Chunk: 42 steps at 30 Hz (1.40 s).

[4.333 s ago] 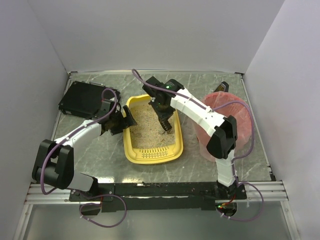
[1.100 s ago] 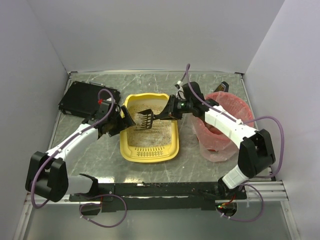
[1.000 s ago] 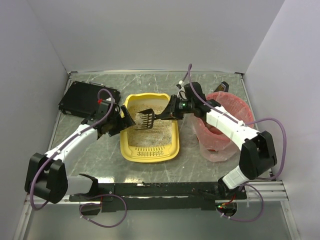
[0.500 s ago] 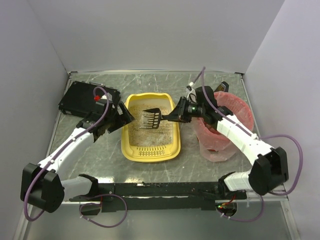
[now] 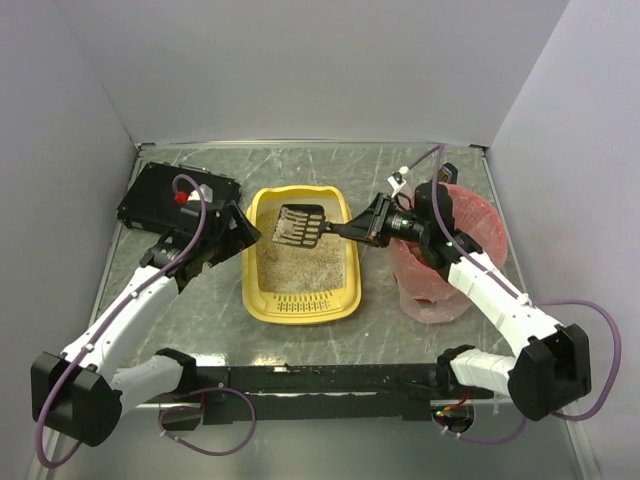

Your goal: Clean the litter box

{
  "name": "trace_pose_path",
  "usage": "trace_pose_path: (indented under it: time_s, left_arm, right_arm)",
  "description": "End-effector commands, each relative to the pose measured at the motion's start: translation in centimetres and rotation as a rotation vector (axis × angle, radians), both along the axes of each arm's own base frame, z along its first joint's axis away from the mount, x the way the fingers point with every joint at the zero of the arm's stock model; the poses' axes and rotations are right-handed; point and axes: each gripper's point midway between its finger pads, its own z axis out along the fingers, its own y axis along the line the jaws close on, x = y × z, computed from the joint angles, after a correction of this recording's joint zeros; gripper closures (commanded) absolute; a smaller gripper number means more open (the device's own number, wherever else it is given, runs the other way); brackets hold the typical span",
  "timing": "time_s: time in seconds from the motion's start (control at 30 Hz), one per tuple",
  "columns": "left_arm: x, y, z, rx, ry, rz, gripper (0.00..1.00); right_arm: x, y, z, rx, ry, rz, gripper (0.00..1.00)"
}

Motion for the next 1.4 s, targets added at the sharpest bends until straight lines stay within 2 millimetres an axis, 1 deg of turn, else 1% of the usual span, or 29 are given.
trace_pose_path:
  time_s: [0.0, 0.07, 0.13, 0.17, 0.23, 0.27, 0.3, 0.33, 0.37, 0.4, 0.5, 0.57, 0.6, 0.63, 0.67, 0.7, 0.73, 0.77, 0.8, 0.87, 0.93, 0.97, 1.03, 1.1, 1.2, 1.23, 1.27, 1.3, 1.37]
  left_arm:
    - [0.2, 0.5, 1.9, -0.025, -0.057, 0.050, 0.03]
    - [0.2, 0.5, 1.8, -0.031, -0.052, 0.053, 0.03]
    - [0.1, 0.5, 1.7, -0.029, -0.044, 0.051, 0.03]
    - [0.0, 0.5, 1.6, -0.027, -0.037, 0.048, 0.03]
    - [0.0, 0.6, 1.6, -0.021, -0.036, 0.049, 0.03]
    - [-0.1, 0.7, 1.6, -0.015, -0.032, 0.054, 0.03]
    - [-0.2, 0.9, 1.6, -0.014, -0.034, 0.060, 0.03]
    - [-0.2, 1.0, 1.3, -0.015, -0.029, 0.068, 0.03]
    - [-0.2, 0.9, 1.2, -0.020, -0.031, 0.069, 0.03]
    - [0.0, 0.8, 1.3, -0.030, -0.043, 0.067, 0.03]
    - [-0.1, 0.2, 0.7, -0.046, -0.021, 0.046, 0.03]
    - [-0.2, 0.3, 0.6, -0.034, -0.007, 0.044, 0.03]
    - [-0.1, 0.4, 0.6, -0.031, -0.009, 0.048, 0.03]
    - [0.0, 0.4, 0.5, -0.031, -0.013, 0.051, 0.03]
    - [0.0, 0.3, 0.4, -0.035, -0.016, 0.049, 0.03]
    - [0.0, 0.2, 0.5, -0.042, -0.020, 0.047, 0.03]
    - [0.1, 0.1, 0.4, -0.049, -0.021, 0.044, 0.03]
    - [0.0, -0.3, 0.4, -0.058, -0.019, 0.029, 0.03]
    - [0.0, -0.3, 0.3, -0.057, -0.009, 0.024, 0.03]
    - [0.0, -0.1, 0.1, -0.040, 0.003, 0.023, 0.03]
    - [0.0, 0.3, -0.2, -0.023, 0.003, 0.042, 0.03]
    - [0.1, 0.3, -0.2, -0.029, -0.007, 0.046, 0.03]
    - [0.0, 0.0, -0.3, -0.038, -0.006, 0.033, 0.03]
    - [0.0, -0.2, -0.4, -0.038, 0.009, 0.018, 0.03]
    - [0.0, -0.1, -0.8, -0.030, 0.014, 0.021, 0.03]
    - [0.0, -0.2, -0.6, -0.034, 0.008, 0.019, 0.03]
    - [0.0, -0.3, -0.6, -0.038, 0.003, 0.014, 0.03]
    - [0.0, -0.4, -0.5, -0.044, -0.002, 0.003, 0.03]
    - [0.1, -0.5, -0.4, -0.042, -0.010, -0.001, 0.03]
  right_arm:
    - [-0.5, -1.9, 3.2, 0.083, -0.112, -0.030, 1.00]
    - [-0.3, -2.5, 3.1, 0.070, -0.114, -0.066, 1.00]
    - [0.2, -2.2, 4.0, 0.102, -0.131, -0.064, 1.00]
    - [0.3, -1.8, 5.1, 0.134, -0.158, -0.035, 1.00]
    - [1.0, -1.8, 4.7, 0.153, -0.111, -0.037, 1.00]
    - [0.7, -2.0, 4.3, 0.161, -0.099, -0.026, 1.00]
    - [0.2, -2.4, 4.4, 0.163, -0.101, -0.027, 1.00]
    - [0.1, -2.8, 3.8, 0.148, -0.087, -0.040, 1.00]
    - [0.1, -3.2, 3.9, 0.127, -0.094, -0.055, 1.00]
    - [0.8, -3.7, 3.0, 0.073, -0.086, -0.101, 1.00]
    - [1.5, -2.8, 5.0, 0.133, -0.114, -0.055, 1.00]
    - [1.3, -2.7, 5.0, 0.127, -0.090, -0.032, 1.00]
    - [0.8, -3.1, 4.9, 0.100, -0.112, -0.026, 1.00]
    - [0.6, -3.6, 3.7, 0.062, -0.067, -0.062, 1.00]
    - [0.6, -4.0, 3.5, 0.046, -0.072, -0.085, 1.00]
    - [0.8, -4.2, 4.0, 0.043, -0.105, -0.104, 1.00]
    - [1.0, -3.9, 4.8, 0.062, -0.134, -0.089, 1.00]
    - [1.4, -3.2, 5.1, 0.077, -0.128, -0.062, 1.00]
    - [1.3, -2.6, 5.2, 0.087, -0.113, -0.036, 1.00]
    - [1.1, -2.9, 4.3, 0.050, -0.054, -0.048, 1.00]
    - [0.9, -3.9, 3.2, -0.007, -0.059, -0.094, 1.00]
    - [1.1, -4.3, 3.7, -0.014, -0.087, -0.128, 1.00]
    - [1.1, -3.9, 4.4, 0.018, -0.092, -0.116, 1.00]
    - [1.0, -3.0, 4.0, 0.044, -0.039, -0.064, 1.00]
    - [0.6, -3.1, 4.0, 0.052, -0.023, -0.052, 1.00]
    - [0.5, -3.3, 4.2, 0.054, -0.028, -0.059, 1.00]
    - [0.2, -3.8, 4.9, 0.057, -0.047, -0.071, 1.00]
    - [0.1, -4.3, 4.9, 0.045, -0.043, -0.085, 1.00]
    - [-0.3, -5.4, 5.8, 0.033, -0.061, -0.116, 1.00]
